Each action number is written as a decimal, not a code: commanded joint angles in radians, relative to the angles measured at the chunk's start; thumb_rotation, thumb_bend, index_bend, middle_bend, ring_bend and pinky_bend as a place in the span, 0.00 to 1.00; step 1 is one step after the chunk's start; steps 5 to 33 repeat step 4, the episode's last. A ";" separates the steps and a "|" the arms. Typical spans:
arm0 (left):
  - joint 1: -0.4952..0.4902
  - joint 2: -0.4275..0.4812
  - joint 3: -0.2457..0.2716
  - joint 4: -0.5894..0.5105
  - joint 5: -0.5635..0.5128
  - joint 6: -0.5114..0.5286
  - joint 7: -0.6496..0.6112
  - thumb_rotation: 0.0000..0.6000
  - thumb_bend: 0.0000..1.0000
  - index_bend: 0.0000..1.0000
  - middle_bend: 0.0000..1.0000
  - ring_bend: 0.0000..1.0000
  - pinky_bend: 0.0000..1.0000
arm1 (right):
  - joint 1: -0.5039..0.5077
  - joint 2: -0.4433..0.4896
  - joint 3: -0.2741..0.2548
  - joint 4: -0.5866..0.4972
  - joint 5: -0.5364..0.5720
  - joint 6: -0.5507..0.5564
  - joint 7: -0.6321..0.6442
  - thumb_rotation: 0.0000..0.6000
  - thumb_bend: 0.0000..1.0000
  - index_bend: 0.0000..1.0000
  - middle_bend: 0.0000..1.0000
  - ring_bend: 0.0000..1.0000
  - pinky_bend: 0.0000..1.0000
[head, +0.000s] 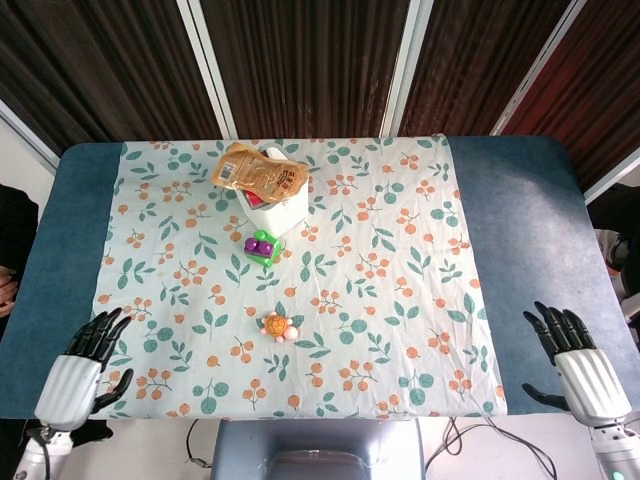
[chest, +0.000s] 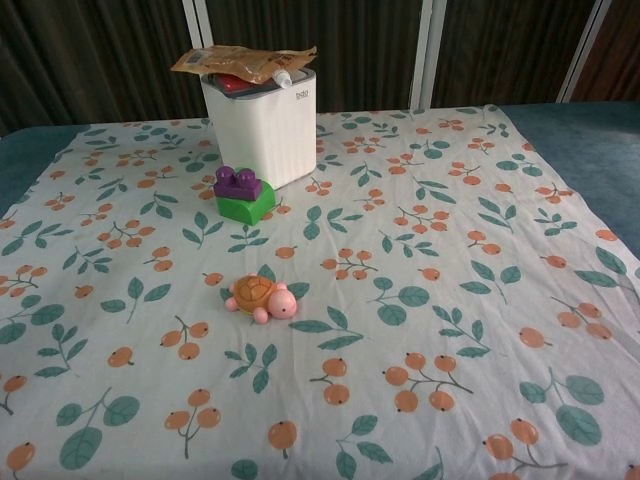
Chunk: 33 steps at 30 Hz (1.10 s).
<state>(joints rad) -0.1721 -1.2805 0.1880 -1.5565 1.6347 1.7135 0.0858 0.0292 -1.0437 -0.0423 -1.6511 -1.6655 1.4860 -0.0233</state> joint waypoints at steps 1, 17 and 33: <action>0.051 0.039 -0.002 0.021 -0.008 0.022 -0.025 1.00 0.36 0.00 0.00 0.01 0.16 | 0.005 -0.009 -0.002 -0.004 -0.004 -0.008 -0.011 1.00 0.18 0.00 0.00 0.00 0.00; 0.057 0.053 -0.005 0.005 -0.011 -0.005 -0.035 1.00 0.36 0.00 0.00 0.01 0.16 | 0.011 -0.013 -0.002 -0.005 -0.001 -0.019 -0.013 1.00 0.18 0.00 0.00 0.00 0.00; 0.057 0.053 -0.005 0.005 -0.011 -0.005 -0.035 1.00 0.36 0.00 0.00 0.01 0.16 | 0.011 -0.013 -0.002 -0.005 -0.001 -0.019 -0.013 1.00 0.18 0.00 0.00 0.00 0.00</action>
